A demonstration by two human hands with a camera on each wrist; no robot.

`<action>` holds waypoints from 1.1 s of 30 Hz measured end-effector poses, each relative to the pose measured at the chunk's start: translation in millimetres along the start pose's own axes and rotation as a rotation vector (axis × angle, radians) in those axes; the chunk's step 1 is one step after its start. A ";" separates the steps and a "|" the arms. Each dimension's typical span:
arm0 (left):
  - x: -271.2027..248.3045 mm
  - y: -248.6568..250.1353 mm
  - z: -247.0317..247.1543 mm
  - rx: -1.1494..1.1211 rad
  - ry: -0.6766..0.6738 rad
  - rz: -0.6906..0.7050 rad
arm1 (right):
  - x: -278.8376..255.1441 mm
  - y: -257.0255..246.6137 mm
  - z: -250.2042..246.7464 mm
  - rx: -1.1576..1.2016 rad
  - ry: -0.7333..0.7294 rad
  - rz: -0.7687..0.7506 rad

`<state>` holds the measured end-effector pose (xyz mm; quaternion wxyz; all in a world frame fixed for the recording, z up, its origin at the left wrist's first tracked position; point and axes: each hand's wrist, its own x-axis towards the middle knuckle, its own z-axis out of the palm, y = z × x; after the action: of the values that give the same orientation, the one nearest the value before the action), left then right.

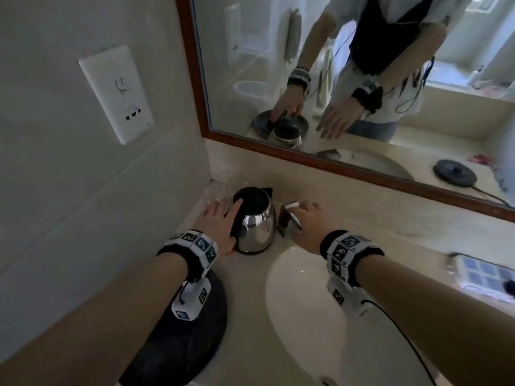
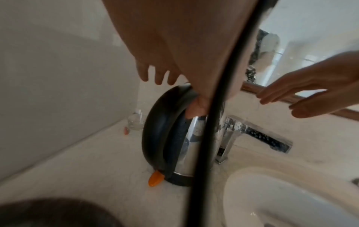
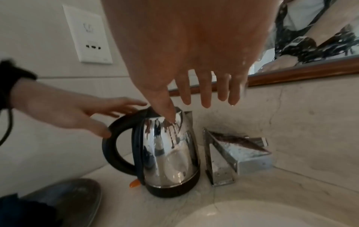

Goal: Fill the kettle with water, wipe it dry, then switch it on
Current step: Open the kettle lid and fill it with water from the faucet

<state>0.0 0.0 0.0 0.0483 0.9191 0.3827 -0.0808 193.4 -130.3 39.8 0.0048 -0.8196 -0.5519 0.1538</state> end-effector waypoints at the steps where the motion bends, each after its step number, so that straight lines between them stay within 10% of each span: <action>1: 6.1 -1.2 -1.1 0.046 -0.004 0.001 | 1.2 -3.1 3.1 -0.007 -0.025 -0.006; 16: 55.6 17.0 -36.2 -0.009 -0.139 0.085 | 4.7 -5.1 19.4 0.017 -0.069 -0.075; 33: 16.9 16.6 8.1 -0.370 0.254 -0.133 | -13.5 18.0 31.6 0.096 -0.046 -0.027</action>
<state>22.7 -1.1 -10.6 0.1621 0.8701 0.4536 0.1042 196.8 -154.8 9.8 0.0335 -0.8070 -0.5550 0.1990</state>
